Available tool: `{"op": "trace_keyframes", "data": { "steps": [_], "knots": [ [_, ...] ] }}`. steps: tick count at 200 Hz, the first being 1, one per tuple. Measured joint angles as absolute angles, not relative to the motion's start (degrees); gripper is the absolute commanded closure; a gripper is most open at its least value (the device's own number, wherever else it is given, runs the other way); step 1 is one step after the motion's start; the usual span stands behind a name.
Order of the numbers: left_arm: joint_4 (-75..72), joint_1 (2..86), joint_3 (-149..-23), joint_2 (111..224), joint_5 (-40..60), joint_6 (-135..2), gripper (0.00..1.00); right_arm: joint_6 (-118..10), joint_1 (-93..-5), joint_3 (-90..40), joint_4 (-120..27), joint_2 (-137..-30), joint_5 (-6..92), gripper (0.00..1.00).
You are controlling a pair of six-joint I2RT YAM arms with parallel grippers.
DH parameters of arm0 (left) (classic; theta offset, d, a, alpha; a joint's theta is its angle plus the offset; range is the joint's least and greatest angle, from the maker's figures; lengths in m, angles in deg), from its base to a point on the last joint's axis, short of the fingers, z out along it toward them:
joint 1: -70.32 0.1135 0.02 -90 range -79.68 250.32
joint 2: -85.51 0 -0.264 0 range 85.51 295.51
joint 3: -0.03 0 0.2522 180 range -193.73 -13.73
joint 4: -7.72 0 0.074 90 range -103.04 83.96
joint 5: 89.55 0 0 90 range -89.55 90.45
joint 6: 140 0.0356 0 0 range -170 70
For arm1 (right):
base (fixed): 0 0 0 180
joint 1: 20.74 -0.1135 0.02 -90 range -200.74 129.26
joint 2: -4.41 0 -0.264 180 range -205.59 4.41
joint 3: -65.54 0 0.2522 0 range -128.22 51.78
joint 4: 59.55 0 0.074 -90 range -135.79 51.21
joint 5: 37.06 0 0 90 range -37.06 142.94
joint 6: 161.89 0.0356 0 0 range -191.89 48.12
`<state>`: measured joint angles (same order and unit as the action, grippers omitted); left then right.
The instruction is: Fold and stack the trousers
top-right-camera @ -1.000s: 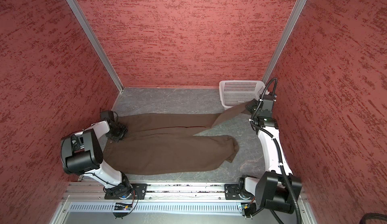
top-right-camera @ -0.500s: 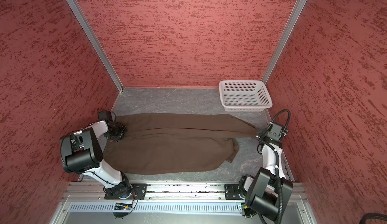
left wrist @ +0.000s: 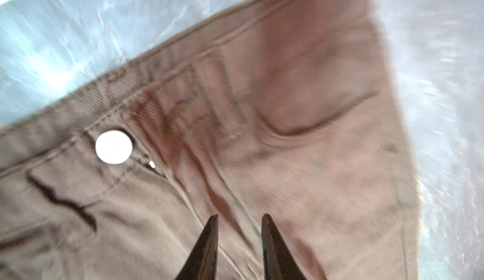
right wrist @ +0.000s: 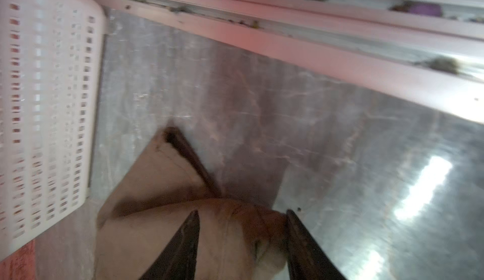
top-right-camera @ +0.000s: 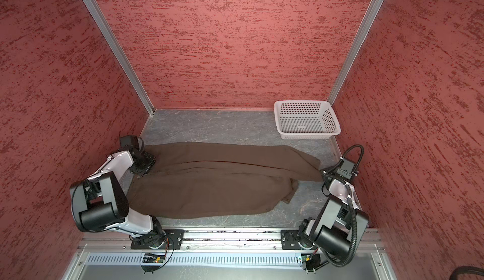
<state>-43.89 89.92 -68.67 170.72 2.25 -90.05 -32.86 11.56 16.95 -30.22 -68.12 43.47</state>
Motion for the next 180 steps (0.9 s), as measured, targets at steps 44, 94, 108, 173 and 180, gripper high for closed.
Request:
{"op": "trace_keyframes", "data": {
  "steps": [44, 94, 108, 173, 180],
  "knots": [
    [-45.5, 79.2, -74.8, 169.8, -2.3, -89.6, 0.67, -36.3, 1.4, 9.0, -30.7, -74.3, 48.5, 0.94],
    [-45.4, 73.0, -77.6, 176.2, -2.5, -89.5, 0.67, -37.8, -1.0, 8.7, -28.5, -74.1, 54.0, 0.75],
    [-45.4, 72.2, -77.6, 178.6, -2.4, -89.5, 0.67, -38.5, -1.0, 8.4, -26.6, -71.1, 57.2, 0.80],
    [-43.8, 70.5, -77.7, 184.7, -1.0, -89.6, 0.67, -40.2, -1.0, 2.4, -27.9, -65.4, 64.3, 0.83],
    [-43.7, 70.5, -77.8, 185.3, -0.9, -89.6, 0.67, -40.1, -1.0, 2.6, -28.5, -67.7, 63.3, 0.83]
  ]
}}
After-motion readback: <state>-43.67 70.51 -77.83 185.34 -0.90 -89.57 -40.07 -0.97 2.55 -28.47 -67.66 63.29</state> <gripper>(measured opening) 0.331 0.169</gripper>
